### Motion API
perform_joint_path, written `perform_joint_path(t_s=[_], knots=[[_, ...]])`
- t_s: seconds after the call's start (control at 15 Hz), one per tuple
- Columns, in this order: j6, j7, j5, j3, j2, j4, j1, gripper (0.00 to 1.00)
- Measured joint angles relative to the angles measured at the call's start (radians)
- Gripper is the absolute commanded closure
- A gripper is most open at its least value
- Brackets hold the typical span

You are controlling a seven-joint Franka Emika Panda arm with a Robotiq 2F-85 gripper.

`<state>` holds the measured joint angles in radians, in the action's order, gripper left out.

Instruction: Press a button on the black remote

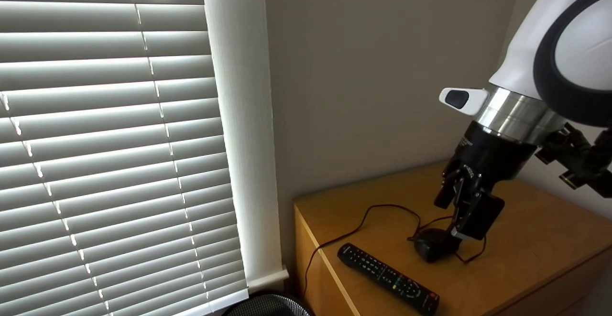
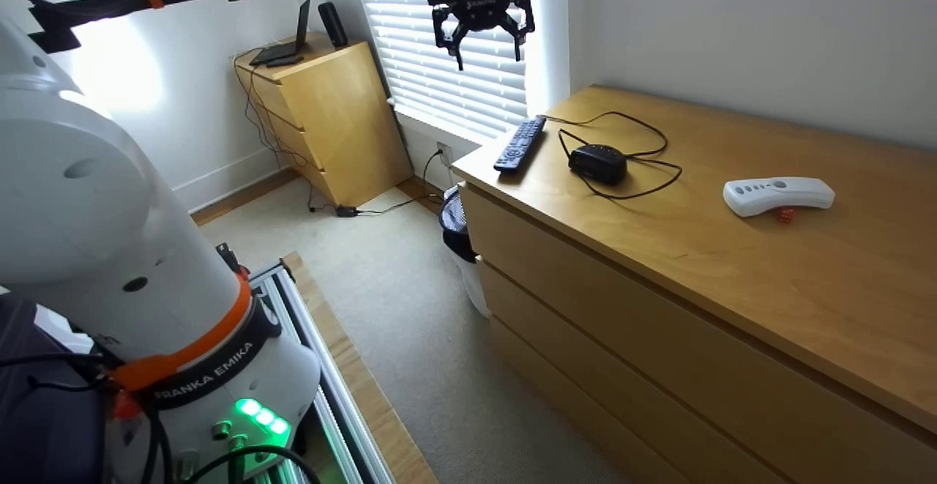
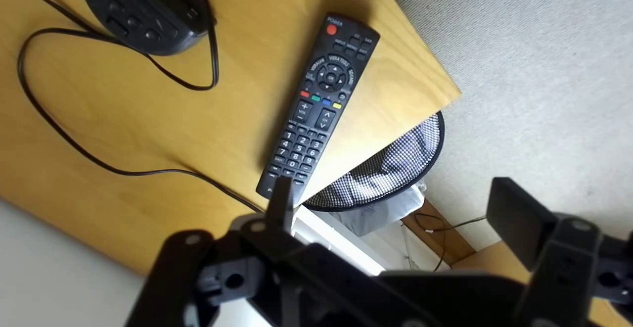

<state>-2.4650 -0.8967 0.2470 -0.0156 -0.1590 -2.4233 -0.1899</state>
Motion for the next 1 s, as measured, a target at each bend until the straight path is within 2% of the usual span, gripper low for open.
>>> perform_joint_path(t_s=[0.33, 0.4, 0.47, 0.6, 1.0], knots=[[0.0, -0.035, 0.028, -0.006, 0.004, 0.009, -0.008, 0.0], [-0.002, -0.062, 0.05, -0.012, 0.009, 0.014, -0.015, 0.04], [-0.013, -0.092, 0.073, -0.017, 0.019, 0.019, -0.024, 0.28], [-0.044, -0.143, 0.111, -0.027, 0.049, 0.03, -0.035, 0.29], [-0.102, -0.337, 0.262, -0.037, 0.172, 0.092, -0.02, 0.77]])
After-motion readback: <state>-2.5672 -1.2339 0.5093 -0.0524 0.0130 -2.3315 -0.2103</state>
